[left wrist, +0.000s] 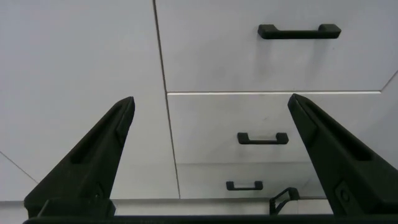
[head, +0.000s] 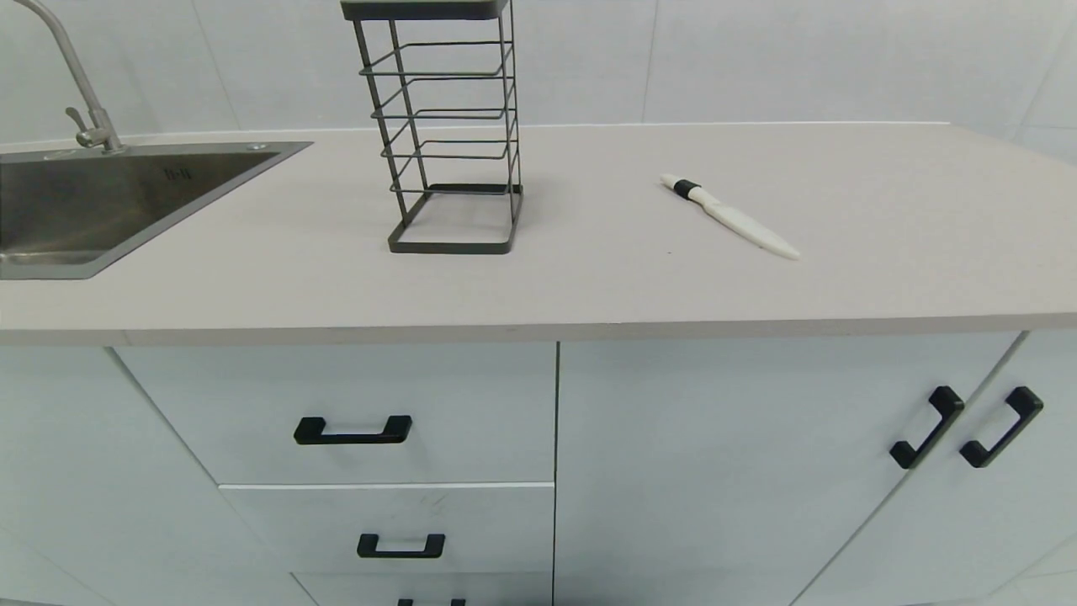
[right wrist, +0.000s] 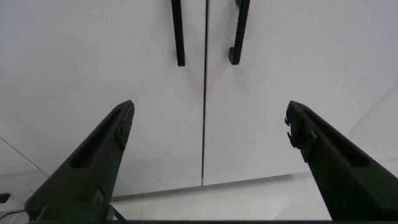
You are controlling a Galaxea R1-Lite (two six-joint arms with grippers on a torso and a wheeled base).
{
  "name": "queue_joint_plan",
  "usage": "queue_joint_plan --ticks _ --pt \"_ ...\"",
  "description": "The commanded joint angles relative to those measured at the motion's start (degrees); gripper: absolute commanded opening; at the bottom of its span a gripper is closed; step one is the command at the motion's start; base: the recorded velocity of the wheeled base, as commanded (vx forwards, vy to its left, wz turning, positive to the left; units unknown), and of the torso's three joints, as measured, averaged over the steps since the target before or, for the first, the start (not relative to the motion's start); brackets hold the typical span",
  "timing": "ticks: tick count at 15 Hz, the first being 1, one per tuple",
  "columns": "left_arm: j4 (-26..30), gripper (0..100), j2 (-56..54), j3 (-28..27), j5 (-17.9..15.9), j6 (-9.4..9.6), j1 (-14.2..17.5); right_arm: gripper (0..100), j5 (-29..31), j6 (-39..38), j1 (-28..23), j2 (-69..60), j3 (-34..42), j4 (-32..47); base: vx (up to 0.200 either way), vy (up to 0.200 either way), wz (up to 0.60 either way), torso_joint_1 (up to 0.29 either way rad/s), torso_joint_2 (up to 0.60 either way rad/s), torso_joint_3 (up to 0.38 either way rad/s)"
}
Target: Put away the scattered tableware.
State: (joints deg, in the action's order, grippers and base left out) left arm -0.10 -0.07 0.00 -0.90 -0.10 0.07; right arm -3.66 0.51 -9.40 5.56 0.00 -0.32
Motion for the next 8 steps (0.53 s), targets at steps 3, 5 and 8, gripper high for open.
queue_joint_plan --ticks 3,5,8 --pt "-0.08 100 0.07 0.00 0.02 0.01 0.01 100 -0.03 0.02 -0.01 0.07 0.00 0.05 0.000 0.000 0.00 0.080 -0.05 -0.021" --pt "0.01 100 0.07 0.00 0.02 0.01 0.01 100 -0.03 0.02 -0.01 0.07 0.00 -0.03 0.000 0.000 0.00 0.222 -0.39 -0.146" --pt "0.01 100 0.07 0.00 0.02 -0.08 0.01 100 -0.03 0.02 -0.01 0.07 0.00 -0.03 0.000 0.000 0.00 0.247 -0.52 -0.216"
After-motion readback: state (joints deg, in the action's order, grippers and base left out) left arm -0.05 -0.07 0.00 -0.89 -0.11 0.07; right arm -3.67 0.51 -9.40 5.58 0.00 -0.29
